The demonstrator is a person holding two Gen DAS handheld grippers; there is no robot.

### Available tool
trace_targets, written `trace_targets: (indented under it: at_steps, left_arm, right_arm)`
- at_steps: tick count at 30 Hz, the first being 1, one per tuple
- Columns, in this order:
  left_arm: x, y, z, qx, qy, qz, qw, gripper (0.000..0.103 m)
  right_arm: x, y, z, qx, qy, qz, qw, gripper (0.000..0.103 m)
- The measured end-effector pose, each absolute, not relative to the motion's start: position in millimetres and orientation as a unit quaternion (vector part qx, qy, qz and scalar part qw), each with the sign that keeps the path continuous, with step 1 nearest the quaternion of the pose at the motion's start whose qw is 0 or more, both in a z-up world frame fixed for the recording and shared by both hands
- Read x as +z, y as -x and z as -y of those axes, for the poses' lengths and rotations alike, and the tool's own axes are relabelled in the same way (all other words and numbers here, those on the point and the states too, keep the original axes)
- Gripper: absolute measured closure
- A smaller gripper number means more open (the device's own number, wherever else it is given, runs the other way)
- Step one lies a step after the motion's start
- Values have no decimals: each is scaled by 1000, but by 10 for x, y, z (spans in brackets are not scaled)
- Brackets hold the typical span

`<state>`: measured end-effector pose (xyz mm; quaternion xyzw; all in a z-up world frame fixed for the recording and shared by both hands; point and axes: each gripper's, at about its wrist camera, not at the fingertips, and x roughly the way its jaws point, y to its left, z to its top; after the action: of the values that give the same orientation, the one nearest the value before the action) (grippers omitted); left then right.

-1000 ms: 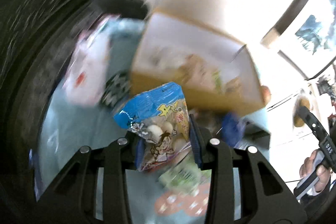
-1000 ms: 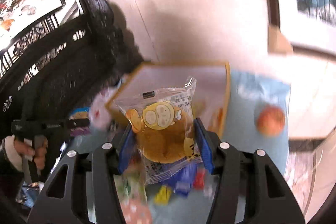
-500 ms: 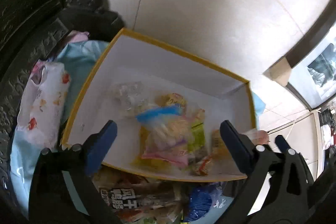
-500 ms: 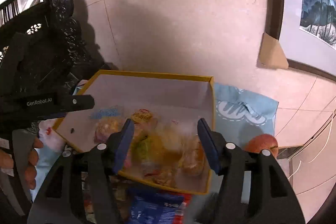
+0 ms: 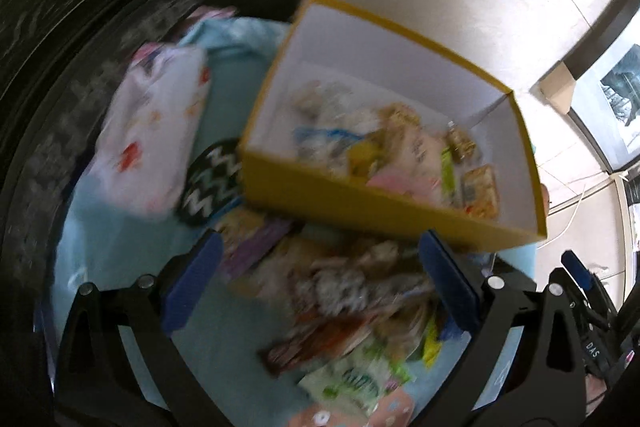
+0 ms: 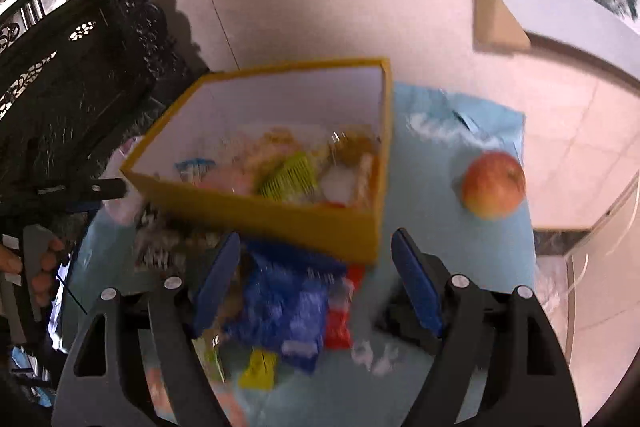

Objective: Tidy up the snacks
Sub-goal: 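Grasp a brown chocolate wafer bar with the left tool while the right grasps a yellow wafer stick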

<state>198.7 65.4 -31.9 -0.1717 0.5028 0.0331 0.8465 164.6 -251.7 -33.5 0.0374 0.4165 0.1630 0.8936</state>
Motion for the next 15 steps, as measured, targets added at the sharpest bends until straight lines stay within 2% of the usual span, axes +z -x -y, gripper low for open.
trace_targets:
  at_steps: [7,14,15]
  left_arm:
    - [-371,-1551,-651,32,161,-518,840,3]
    - [-680,-1290,-248,-35,89,-553,828,3]
    - [-742,-1280,-199,-38,78,-561,823,3]
  right_arm:
    - [-442,-1326,2566,150,-64,-457,874,24]
    - [-489,-1025,2480,167,-59,-472,863,24]
    - [-504,-983,2468,171,-57,-477,860,21]
